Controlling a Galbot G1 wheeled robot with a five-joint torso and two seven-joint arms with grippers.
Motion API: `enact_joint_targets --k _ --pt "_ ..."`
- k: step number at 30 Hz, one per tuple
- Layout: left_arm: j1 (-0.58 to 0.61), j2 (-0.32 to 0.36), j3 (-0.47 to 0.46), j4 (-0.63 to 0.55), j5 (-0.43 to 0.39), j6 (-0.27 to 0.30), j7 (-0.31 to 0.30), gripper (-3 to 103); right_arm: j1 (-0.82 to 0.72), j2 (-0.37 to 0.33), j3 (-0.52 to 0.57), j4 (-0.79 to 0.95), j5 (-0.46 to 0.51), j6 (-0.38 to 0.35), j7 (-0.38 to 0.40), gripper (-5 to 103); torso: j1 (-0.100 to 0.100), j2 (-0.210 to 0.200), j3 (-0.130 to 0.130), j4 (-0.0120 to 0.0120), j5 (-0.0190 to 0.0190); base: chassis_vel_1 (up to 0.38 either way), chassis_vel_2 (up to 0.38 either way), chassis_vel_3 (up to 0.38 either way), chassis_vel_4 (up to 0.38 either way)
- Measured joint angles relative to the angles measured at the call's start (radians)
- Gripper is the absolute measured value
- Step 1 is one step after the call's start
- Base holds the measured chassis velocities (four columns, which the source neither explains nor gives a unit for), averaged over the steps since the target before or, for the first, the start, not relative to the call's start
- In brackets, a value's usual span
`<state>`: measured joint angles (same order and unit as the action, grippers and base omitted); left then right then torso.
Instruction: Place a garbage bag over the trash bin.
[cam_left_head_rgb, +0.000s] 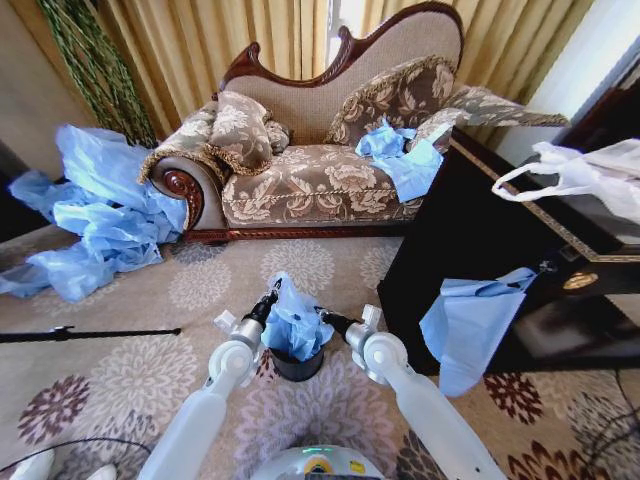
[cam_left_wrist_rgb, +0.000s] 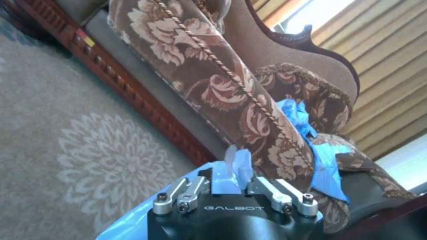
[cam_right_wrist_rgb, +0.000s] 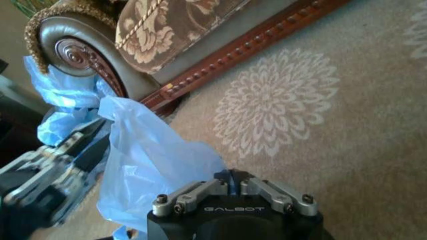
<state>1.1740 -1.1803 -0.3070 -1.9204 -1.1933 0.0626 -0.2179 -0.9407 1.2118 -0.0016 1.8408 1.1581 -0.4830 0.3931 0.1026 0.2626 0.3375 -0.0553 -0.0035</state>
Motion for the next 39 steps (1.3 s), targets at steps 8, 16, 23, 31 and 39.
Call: enact_joint_targets --k 8,16,23,31,39 --pt "0.143 0.03 -0.034 -0.171 -0.005 0.031 -0.128 55 0.003 0.005 0.009 -0.008 -0.004 0.004 0.005 0 0.0 0.0 0.0 0.0002 0.0 0.0 0.0 0.0 0.0" --pt "0.222 0.003 0.036 -0.26 0.074 0.109 -0.194 88 0.014 0.016 -0.019 -0.007 -0.008 0.004 0.008 0 0.0 0.0 0.0 0.0003 0.0 0.0 0.0 0.0 0.0" --pt "0.107 -0.025 0.153 -0.179 0.083 0.143 -0.294 100 0.025 0.018 -0.043 -0.007 -0.011 0.006 0.011 0 0.0 0.0 0.0 -0.0001 0.0002 0.0 0.0 0.0 0.0" --pt "0.058 -0.048 0.211 -0.07 0.131 0.113 -0.341 100 0.018 0.018 -0.048 -0.013 -0.016 0.009 0.009 0 0.0 0.0 0.0 0.0002 0.0001 0.0 0.0 0.0 0.0" --pt "0.007 -0.069 0.23 -0.014 0.153 0.059 -0.335 87 0.02 0.019 -0.05 -0.026 -0.02 0.01 0.007 0 0.0 0.0 0.0 0.0 0.0001 0.0 0.0 0.0 0.0"
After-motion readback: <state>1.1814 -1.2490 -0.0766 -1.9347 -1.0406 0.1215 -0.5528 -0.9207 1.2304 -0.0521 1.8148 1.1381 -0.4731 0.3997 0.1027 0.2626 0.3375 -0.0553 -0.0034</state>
